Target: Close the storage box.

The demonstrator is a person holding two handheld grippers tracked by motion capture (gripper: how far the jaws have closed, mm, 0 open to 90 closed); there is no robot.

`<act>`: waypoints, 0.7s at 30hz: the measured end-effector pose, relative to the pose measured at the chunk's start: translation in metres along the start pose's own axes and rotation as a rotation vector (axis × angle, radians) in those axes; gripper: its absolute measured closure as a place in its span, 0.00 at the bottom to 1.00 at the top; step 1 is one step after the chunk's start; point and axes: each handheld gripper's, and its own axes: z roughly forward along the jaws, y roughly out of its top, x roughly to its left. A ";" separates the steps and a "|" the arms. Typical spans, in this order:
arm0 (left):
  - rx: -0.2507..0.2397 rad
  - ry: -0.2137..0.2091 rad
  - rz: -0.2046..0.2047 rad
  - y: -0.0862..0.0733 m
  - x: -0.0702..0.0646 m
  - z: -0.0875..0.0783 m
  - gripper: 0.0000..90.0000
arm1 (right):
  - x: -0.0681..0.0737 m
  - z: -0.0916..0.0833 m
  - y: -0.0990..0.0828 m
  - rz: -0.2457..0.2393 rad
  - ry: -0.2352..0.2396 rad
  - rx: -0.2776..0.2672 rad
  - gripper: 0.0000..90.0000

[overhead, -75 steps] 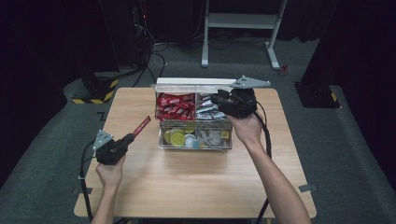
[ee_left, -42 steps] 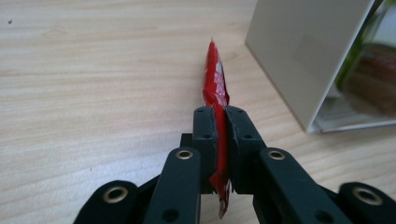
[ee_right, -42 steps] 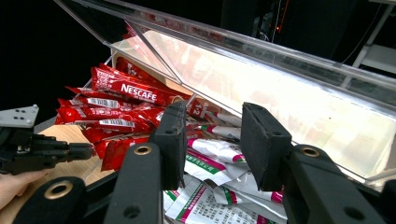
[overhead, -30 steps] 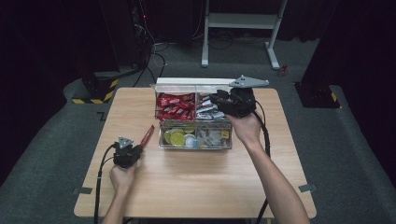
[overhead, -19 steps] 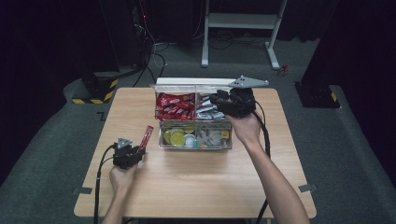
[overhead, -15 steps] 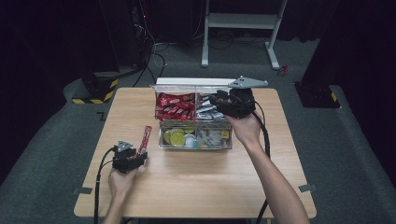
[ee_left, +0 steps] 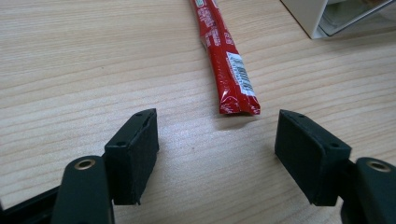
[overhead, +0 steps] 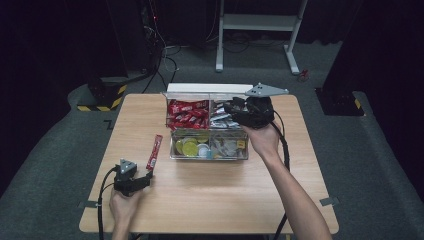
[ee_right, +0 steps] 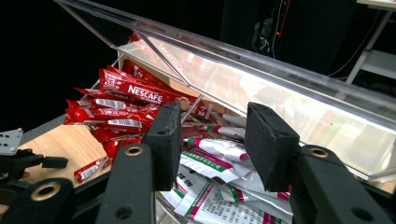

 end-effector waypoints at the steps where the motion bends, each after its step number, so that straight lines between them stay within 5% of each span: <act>1: 0.000 0.000 0.000 0.000 0.000 0.000 0.34 | 0.000 0.000 0.000 0.000 0.000 0.000 0.62; 21: 0.006 0.004 0.012 0.000 -0.002 0.000 0.32 | 0.000 -0.010 -0.013 0.006 0.013 0.014 0.62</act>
